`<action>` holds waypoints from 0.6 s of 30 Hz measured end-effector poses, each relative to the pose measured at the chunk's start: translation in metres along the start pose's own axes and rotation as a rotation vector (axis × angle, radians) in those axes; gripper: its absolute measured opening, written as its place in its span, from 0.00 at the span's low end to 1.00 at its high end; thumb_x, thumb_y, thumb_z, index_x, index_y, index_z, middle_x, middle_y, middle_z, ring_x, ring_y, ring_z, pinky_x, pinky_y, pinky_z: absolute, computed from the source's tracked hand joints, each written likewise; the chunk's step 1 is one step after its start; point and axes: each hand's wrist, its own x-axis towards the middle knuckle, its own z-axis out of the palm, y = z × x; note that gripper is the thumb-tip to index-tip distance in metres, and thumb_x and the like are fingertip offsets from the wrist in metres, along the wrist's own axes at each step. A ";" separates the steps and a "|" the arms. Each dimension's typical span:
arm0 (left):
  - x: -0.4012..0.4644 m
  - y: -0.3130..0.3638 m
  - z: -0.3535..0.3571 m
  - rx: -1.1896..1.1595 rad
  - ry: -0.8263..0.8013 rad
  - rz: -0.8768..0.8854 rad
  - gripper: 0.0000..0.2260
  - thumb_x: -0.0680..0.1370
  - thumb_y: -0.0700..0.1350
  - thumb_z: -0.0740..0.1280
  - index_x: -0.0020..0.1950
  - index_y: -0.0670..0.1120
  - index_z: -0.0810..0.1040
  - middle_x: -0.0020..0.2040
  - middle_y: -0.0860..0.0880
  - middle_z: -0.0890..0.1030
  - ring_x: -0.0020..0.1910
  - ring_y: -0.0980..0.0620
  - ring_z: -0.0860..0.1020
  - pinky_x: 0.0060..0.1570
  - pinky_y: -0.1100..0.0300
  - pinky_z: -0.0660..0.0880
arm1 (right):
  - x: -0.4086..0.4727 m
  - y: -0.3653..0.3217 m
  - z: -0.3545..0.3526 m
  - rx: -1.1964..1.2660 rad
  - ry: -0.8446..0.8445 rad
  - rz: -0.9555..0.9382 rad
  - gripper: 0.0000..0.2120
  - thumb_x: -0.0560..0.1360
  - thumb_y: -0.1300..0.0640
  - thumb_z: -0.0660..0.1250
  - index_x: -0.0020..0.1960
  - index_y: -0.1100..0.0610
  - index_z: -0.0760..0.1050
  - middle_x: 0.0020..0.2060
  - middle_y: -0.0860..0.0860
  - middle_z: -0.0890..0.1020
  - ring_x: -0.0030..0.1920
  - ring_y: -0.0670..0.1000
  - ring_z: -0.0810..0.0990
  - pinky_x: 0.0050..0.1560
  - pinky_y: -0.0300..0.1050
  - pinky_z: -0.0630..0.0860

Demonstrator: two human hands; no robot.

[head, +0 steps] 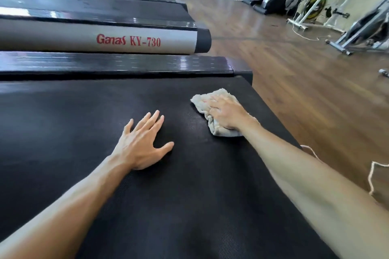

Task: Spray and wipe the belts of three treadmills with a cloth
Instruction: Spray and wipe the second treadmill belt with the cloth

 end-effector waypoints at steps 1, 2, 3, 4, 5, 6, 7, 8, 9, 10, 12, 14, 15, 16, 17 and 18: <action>-0.010 0.004 -0.003 -0.012 -0.010 -0.028 0.41 0.76 0.73 0.49 0.84 0.54 0.46 0.82 0.59 0.41 0.81 0.59 0.39 0.80 0.47 0.41 | -0.003 -0.021 0.001 -0.013 0.003 -0.013 0.18 0.83 0.48 0.52 0.66 0.44 0.76 0.74 0.45 0.69 0.74 0.56 0.63 0.72 0.54 0.63; -0.022 0.009 -0.003 -0.018 -0.036 -0.054 0.41 0.76 0.72 0.49 0.84 0.53 0.45 0.82 0.59 0.40 0.81 0.60 0.39 0.80 0.47 0.41 | -0.015 -0.036 0.005 0.007 -0.015 -0.042 0.19 0.83 0.46 0.52 0.67 0.42 0.76 0.74 0.45 0.69 0.73 0.56 0.63 0.72 0.55 0.63; -0.031 0.014 -0.007 -0.011 -0.040 -0.071 0.42 0.75 0.73 0.48 0.84 0.53 0.44 0.82 0.59 0.40 0.80 0.60 0.39 0.80 0.47 0.41 | -0.033 -0.044 0.007 0.035 -0.038 -0.093 0.22 0.81 0.42 0.50 0.69 0.39 0.75 0.74 0.43 0.69 0.73 0.55 0.62 0.73 0.55 0.61; -0.040 0.020 -0.009 0.002 -0.038 -0.079 0.43 0.74 0.73 0.46 0.84 0.53 0.44 0.82 0.59 0.40 0.80 0.60 0.39 0.80 0.47 0.41 | -0.057 -0.046 0.007 0.071 -0.051 -0.144 0.26 0.78 0.39 0.47 0.71 0.37 0.73 0.75 0.40 0.68 0.76 0.53 0.59 0.76 0.54 0.58; -0.050 0.026 -0.012 0.007 -0.034 -0.085 0.43 0.74 0.73 0.46 0.84 0.53 0.44 0.82 0.59 0.40 0.80 0.61 0.39 0.80 0.48 0.41 | -0.079 -0.039 0.008 0.107 -0.057 -0.171 0.30 0.76 0.37 0.45 0.72 0.36 0.72 0.76 0.38 0.66 0.78 0.50 0.56 0.78 0.53 0.53; -0.056 0.033 -0.017 -0.012 -0.033 -0.094 0.41 0.76 0.72 0.49 0.84 0.53 0.44 0.82 0.59 0.41 0.80 0.61 0.39 0.80 0.48 0.41 | -0.095 -0.028 0.007 0.127 -0.045 -0.195 0.31 0.75 0.37 0.44 0.72 0.37 0.73 0.75 0.36 0.67 0.78 0.47 0.56 0.79 0.52 0.51; -0.063 0.042 -0.021 -0.033 -0.036 -0.094 0.40 0.78 0.70 0.51 0.84 0.52 0.44 0.82 0.58 0.41 0.80 0.60 0.39 0.80 0.48 0.41 | -0.111 -0.014 0.004 0.125 -0.037 -0.179 0.31 0.75 0.37 0.44 0.70 0.39 0.75 0.74 0.36 0.69 0.76 0.46 0.59 0.78 0.51 0.52; -0.069 0.050 -0.023 -0.044 -0.033 -0.082 0.39 0.79 0.69 0.52 0.84 0.52 0.44 0.83 0.58 0.41 0.81 0.60 0.40 0.80 0.48 0.42 | -0.119 -0.002 0.000 0.112 -0.026 -0.161 0.30 0.76 0.37 0.45 0.67 0.42 0.77 0.71 0.38 0.73 0.73 0.47 0.64 0.76 0.51 0.57; -0.075 0.056 -0.024 -0.050 -0.025 -0.063 0.40 0.79 0.70 0.52 0.84 0.52 0.44 0.83 0.58 0.41 0.81 0.60 0.40 0.80 0.48 0.42 | -0.119 0.005 -0.003 0.100 0.001 -0.128 0.27 0.76 0.39 0.47 0.62 0.46 0.78 0.65 0.41 0.78 0.68 0.48 0.71 0.72 0.52 0.65; -0.079 0.060 -0.025 -0.061 -0.011 -0.042 0.41 0.77 0.71 0.50 0.84 0.52 0.43 0.83 0.58 0.41 0.81 0.60 0.39 0.80 0.48 0.41 | -0.112 0.006 -0.008 0.082 0.045 -0.079 0.23 0.76 0.41 0.49 0.56 0.49 0.78 0.57 0.43 0.81 0.59 0.50 0.76 0.64 0.55 0.73; -0.083 0.066 -0.022 -0.108 -0.002 -0.020 0.42 0.75 0.73 0.48 0.84 0.52 0.43 0.82 0.59 0.41 0.80 0.60 0.40 0.80 0.49 0.41 | -0.101 -0.011 -0.012 0.045 0.138 0.024 0.14 0.73 0.47 0.51 0.45 0.50 0.73 0.41 0.44 0.80 0.43 0.48 0.79 0.47 0.56 0.80; -0.086 0.067 -0.017 -0.165 -0.022 -0.026 0.39 0.79 0.70 0.52 0.84 0.52 0.44 0.82 0.59 0.41 0.80 0.60 0.40 0.80 0.49 0.42 | -0.096 -0.036 -0.001 0.006 0.150 -0.005 0.12 0.74 0.50 0.52 0.44 0.48 0.74 0.45 0.42 0.80 0.48 0.47 0.78 0.51 0.55 0.79; -0.094 0.066 -0.015 -0.171 -0.020 -0.029 0.38 0.80 0.68 0.54 0.84 0.52 0.44 0.82 0.59 0.42 0.81 0.60 0.40 0.80 0.49 0.42 | -0.107 -0.050 0.011 0.011 0.083 -0.055 0.14 0.76 0.49 0.53 0.50 0.46 0.78 0.55 0.41 0.79 0.58 0.49 0.75 0.61 0.56 0.74; -0.097 0.065 -0.014 -0.160 -0.009 -0.023 0.38 0.80 0.67 0.54 0.84 0.52 0.44 0.82 0.58 0.42 0.81 0.60 0.40 0.80 0.49 0.42 | -0.121 -0.058 0.020 0.028 0.024 -0.115 0.18 0.78 0.46 0.52 0.57 0.42 0.79 0.65 0.42 0.76 0.67 0.50 0.69 0.70 0.56 0.66; -0.101 0.066 -0.016 -0.152 -0.015 -0.019 0.38 0.81 0.67 0.54 0.84 0.52 0.44 0.83 0.58 0.42 0.81 0.60 0.40 0.80 0.49 0.42 | -0.142 -0.061 0.024 0.062 -0.030 -0.145 0.23 0.77 0.43 0.50 0.66 0.39 0.77 0.73 0.41 0.71 0.74 0.49 0.62 0.77 0.54 0.57; -0.106 0.067 -0.020 -0.151 -0.029 -0.021 0.38 0.81 0.67 0.54 0.84 0.52 0.44 0.83 0.58 0.42 0.81 0.59 0.40 0.80 0.49 0.42 | -0.163 -0.056 0.027 0.087 -0.065 -0.155 0.29 0.76 0.40 0.47 0.73 0.38 0.73 0.77 0.40 0.65 0.78 0.48 0.55 0.80 0.52 0.49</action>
